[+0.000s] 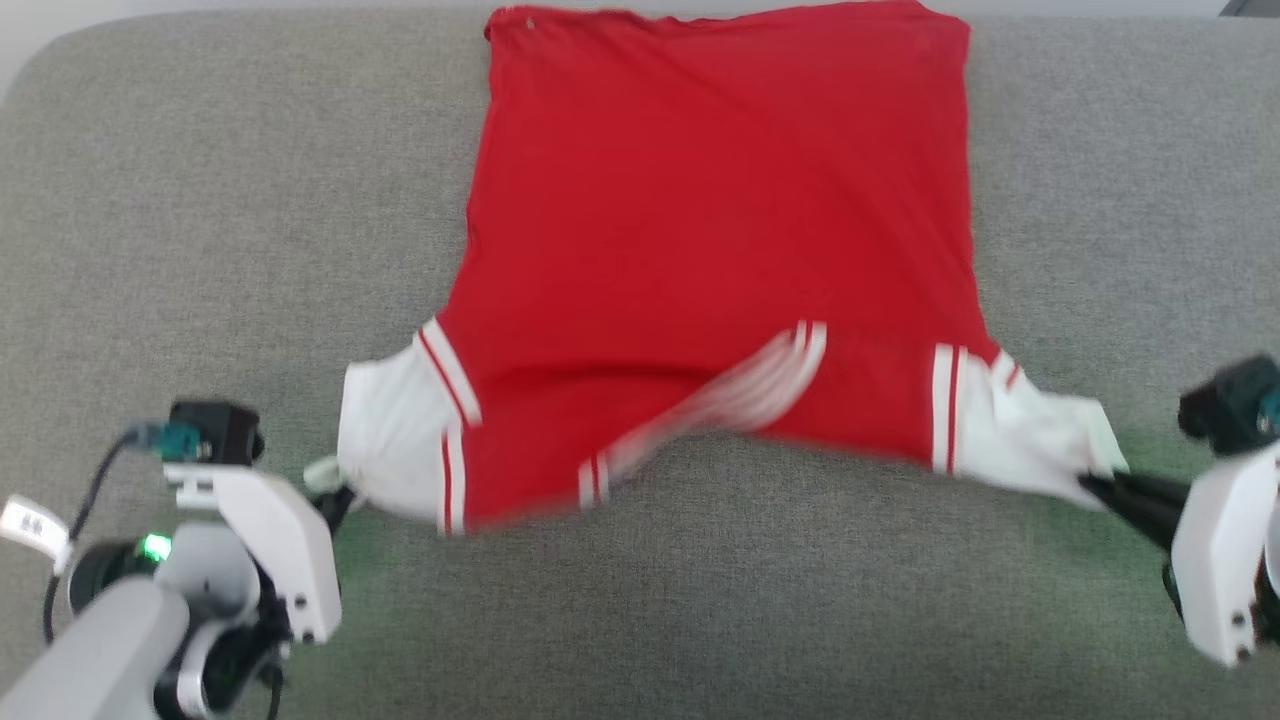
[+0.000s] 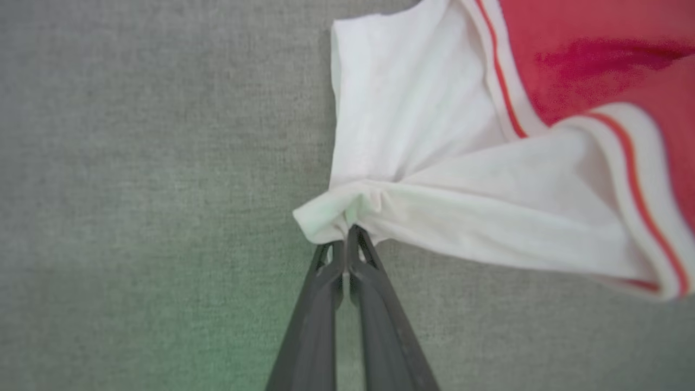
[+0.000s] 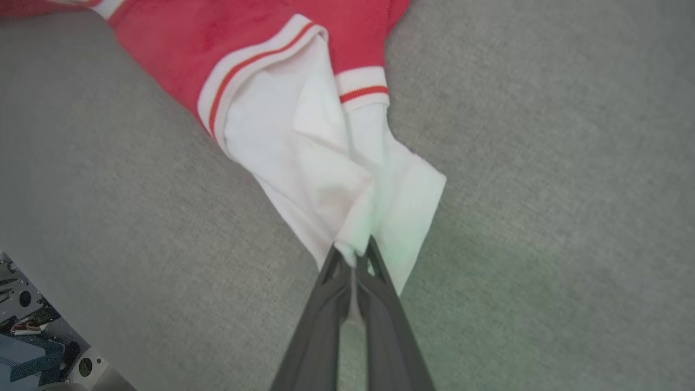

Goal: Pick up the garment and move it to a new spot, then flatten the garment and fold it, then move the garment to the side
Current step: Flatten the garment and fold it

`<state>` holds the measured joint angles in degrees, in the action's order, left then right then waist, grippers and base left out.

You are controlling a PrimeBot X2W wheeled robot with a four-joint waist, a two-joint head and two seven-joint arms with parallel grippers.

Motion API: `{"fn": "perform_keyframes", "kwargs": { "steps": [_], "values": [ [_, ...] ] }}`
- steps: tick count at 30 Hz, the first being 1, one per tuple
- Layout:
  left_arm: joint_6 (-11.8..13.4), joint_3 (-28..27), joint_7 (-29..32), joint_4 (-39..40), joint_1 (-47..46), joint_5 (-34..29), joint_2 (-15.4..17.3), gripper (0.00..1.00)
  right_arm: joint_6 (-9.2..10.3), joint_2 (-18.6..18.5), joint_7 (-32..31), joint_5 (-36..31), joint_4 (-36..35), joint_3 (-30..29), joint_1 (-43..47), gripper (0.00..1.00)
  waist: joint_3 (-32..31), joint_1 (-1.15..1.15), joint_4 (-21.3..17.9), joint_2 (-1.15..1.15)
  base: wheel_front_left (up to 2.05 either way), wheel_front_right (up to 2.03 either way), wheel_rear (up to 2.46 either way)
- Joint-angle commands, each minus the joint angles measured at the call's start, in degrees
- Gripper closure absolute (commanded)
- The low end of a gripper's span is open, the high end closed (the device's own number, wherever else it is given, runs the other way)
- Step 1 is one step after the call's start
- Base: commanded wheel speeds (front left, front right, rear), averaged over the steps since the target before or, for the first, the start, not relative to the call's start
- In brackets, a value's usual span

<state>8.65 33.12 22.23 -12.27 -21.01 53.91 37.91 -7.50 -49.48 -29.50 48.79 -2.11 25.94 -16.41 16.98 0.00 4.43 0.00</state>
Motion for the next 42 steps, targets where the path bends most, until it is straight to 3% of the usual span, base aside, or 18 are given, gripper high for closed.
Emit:
{"fn": "perform_keyframes", "kwargs": {
  "steps": [1,13,22,23,24,25,26,31,35,42],
  "values": [
    [1.4,0.2,0.7,1.3,2.7,0.1,0.7,1.00,0.02,-0.8,-0.8,-0.4,-0.9,0.0,2.1,1.00,-0.1,0.00,0.0,0.00,0.00,0.00,0.00],
    [9.3,0.3,2.5,9.5,17.1,4.4,2.0,1.00,0.02,-4.2,-4.6,3.8,-4.1,1.0,13.4,1.00,-0.8,0.00,0.2,0.00,0.00,0.00,0.00],
    [11.2,1.5,4.2,12.7,19.2,5.0,1.4,1.00,0.02,-3.3,-5.2,2.9,-3.5,-0.7,13.3,1.00,-0.5,0.00,1.8,0.00,0.00,0.00,0.00],
    [11.1,1.6,3.8,13.0,18.9,4.7,1.2,1.00,0.02,-3.2,-4.9,2.8,-4.0,-1.4,12.8,0.86,-0.4,0.00,2.0,0.00,0.00,0.00,0.00],
    [10.9,1.4,3.4,13.2,18.6,4.7,0.8,1.00,0.02,-3.2,-4.7,2.5,-4.6,-2.0,12.4,0.60,-0.3,0.00,2.2,0.00,0.00,0.00,0.00],
    [10.8,1.3,3.0,13.4,18.3,4.8,0.5,1.00,0.02,-3.0,-4.8,2.7,-4.9,-2.7,12.2,0.12,-0.1,0.00,2.3,0.00,0.00,0.00,0.00],
    [10.5,1.3,2.8,13.6,17.9,4.6,0.2,1.00,0.02,-3.0,-5.3,2.8,-5.4,-3.7,11.9,0.00,0.0,0.00,2.5,0.00,0.00,0.00,0.00],
    [9.8,1.1,0.5,14.3,16.1,4.1,-1.3,1.00,0.02,-2.1,-7.9,0.6,-8.8,-10.5,8.9,0.00,1.3,0.00,2.8,0.00,0.00,0.00,0.00],
    [9.6,1.3,-0.1,14.4,15.0,3.6,-2.2,1.00,0.02,0.7,-8.9,-2.0,-9.4,-15.6,5.4,0.00,2.6,0.00,3.1,0.00,0.00,0.00,0.00],
    [8.1,2.5,-1.0,13.8,10.9,2.1,-5.2,1.00,0.02,10.3,-9.4,-11.6,-1.5,-22.7,-9.4,0.00,6.4,0.00,5.1,0.00,0.00,0.00,0.00]
  ]
}}
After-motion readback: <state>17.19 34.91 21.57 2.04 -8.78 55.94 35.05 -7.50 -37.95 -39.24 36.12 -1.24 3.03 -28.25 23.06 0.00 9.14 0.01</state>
